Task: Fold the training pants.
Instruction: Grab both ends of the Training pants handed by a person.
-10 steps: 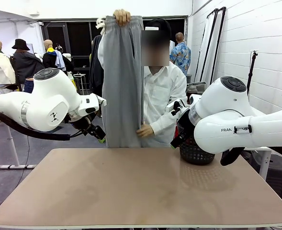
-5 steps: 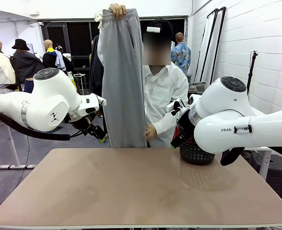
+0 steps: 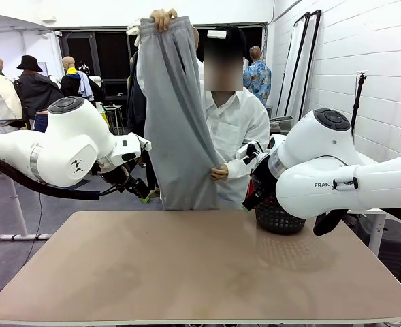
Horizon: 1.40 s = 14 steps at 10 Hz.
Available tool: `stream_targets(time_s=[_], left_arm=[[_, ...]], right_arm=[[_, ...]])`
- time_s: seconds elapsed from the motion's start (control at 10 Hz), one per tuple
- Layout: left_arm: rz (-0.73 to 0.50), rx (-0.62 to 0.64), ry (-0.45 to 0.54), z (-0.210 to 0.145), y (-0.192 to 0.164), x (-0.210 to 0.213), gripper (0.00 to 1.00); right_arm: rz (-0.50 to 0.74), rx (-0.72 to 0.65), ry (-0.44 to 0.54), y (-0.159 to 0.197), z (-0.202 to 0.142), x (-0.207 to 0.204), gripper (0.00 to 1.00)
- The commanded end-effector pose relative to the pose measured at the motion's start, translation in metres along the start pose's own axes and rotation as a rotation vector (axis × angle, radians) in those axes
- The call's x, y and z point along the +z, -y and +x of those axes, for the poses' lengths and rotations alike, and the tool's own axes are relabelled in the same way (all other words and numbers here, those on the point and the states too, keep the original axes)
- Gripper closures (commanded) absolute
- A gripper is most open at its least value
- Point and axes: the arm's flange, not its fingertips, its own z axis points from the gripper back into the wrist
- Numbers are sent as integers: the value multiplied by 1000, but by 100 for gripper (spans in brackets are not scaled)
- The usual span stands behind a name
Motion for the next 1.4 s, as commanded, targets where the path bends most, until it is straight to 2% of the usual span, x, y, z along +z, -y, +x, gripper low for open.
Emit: stream_targets(time_s=[0.0, 1.3], left_arm=[[-1, -3, 0, 0, 0, 0, 0], [-1, -3, 0, 0, 0, 0, 0]], right_arm=[[0, 3, 0, 0, 0, 0, 0], [0, 3, 0, 0, 0, 0, 0]])
